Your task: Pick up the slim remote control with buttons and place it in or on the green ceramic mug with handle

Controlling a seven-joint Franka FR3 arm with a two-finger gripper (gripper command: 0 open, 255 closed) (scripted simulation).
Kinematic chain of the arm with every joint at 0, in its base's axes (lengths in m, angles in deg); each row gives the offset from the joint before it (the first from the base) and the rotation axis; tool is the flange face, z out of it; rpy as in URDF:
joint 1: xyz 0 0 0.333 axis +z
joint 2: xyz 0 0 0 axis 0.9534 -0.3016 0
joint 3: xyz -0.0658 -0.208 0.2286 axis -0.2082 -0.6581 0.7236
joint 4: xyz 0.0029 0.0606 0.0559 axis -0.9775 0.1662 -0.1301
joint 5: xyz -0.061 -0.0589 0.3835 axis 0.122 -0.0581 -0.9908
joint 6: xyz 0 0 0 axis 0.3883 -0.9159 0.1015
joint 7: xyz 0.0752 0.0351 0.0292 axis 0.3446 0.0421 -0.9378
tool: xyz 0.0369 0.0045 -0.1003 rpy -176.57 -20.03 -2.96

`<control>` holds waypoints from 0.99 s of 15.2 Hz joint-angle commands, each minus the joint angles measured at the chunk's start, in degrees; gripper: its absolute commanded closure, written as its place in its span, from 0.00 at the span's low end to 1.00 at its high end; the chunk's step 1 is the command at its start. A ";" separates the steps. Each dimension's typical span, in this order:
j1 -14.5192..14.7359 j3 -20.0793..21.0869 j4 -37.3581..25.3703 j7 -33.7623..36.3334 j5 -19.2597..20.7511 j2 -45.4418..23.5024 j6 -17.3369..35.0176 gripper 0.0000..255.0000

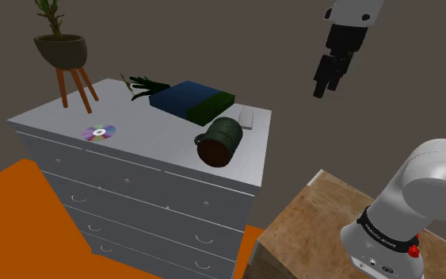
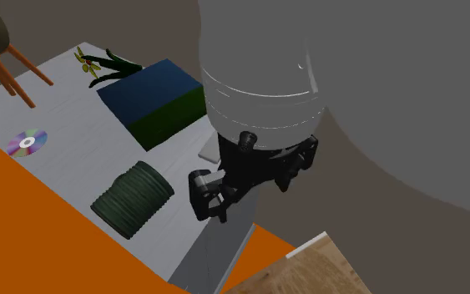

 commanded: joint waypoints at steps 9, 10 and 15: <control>-4.02 3.79 -1.92 12.73 -1.55 -15.13 13.60 0.00; -4.52 4.14 -2.51 14.30 -1.55 -17.18 15.11 0.00; -6.93 5.44 -6.46 22.15 -0.92 -27.62 21.79 0.00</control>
